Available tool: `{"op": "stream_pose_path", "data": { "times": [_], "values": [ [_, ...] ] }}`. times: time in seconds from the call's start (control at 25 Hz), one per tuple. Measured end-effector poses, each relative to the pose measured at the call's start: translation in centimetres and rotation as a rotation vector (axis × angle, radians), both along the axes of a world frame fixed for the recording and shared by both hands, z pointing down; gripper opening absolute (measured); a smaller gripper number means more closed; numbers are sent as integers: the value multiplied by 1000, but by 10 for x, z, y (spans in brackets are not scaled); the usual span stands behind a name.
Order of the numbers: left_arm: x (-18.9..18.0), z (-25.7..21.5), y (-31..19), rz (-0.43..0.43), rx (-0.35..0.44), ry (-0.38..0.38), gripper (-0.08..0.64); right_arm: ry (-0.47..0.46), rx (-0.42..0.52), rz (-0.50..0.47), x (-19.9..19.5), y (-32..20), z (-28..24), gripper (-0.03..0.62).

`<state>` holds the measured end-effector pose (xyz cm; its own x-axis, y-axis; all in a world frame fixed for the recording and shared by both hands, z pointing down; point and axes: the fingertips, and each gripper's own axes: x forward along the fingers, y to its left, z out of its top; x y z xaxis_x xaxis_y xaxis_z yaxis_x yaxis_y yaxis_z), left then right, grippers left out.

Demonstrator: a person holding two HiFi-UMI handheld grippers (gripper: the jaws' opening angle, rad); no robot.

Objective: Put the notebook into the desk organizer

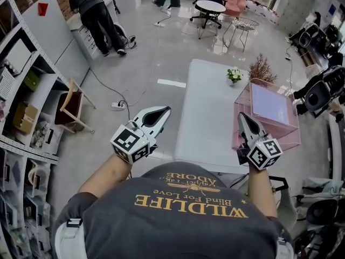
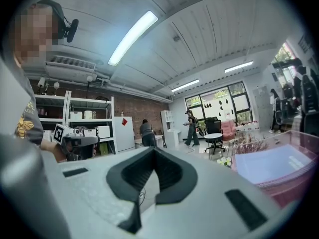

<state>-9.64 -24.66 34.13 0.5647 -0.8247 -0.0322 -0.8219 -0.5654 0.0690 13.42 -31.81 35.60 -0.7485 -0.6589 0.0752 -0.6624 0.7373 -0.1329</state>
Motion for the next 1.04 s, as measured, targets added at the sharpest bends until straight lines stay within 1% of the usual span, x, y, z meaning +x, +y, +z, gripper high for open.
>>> {"op": "stream_pose_path", "data": {
  "times": [0.2, 0.56, 1.04],
  "values": [
    [-8, -2, -1, -12, 4, 11, 2, 34, 13, -12, -8, 1, -1, -2],
    [-6, -1, -2, -10, 9, 5, 2, 51, 18, 1, -5, -3, 0, -2],
    [-8, -4, -5, -12, 15, 19, 2, 67, 31, 9, -3, -7, -2, -2]
  ]
}}
